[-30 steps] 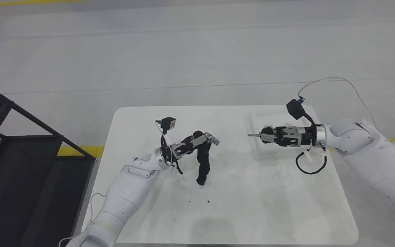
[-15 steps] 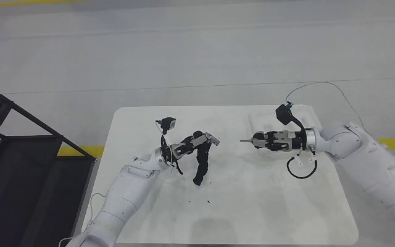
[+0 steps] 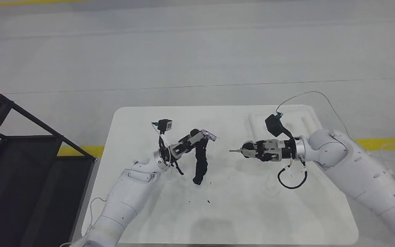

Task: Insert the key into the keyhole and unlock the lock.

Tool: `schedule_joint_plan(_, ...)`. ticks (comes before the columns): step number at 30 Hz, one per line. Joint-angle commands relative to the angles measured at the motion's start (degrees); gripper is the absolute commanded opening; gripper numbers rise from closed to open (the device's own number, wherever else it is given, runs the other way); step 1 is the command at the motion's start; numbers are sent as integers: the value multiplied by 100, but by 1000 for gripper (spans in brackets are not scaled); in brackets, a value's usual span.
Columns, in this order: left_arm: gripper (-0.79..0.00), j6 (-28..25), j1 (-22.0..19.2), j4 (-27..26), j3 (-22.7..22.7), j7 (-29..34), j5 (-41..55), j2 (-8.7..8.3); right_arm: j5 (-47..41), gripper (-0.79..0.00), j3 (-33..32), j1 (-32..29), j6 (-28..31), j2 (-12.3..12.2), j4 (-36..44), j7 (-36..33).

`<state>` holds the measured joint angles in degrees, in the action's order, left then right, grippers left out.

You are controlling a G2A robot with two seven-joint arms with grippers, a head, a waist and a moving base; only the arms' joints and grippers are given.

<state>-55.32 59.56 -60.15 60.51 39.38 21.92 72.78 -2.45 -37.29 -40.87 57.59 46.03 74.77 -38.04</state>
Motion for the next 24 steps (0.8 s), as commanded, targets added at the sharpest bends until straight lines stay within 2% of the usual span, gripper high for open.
schedule_joint_plan(1,-785,-34,88,-30,15,-196,32,10,-15,-785,2,5,1,1,5,-13)
schedule_joint_plan(16,-785,-30,336,1,49,-803,27,61,-15,-785,2,5,1,1,5,-13)
schedule_joint_plan(24,-785,-158,372,57,110,-740,71,51,18,-785,-53,-44,-138,12,136,141)
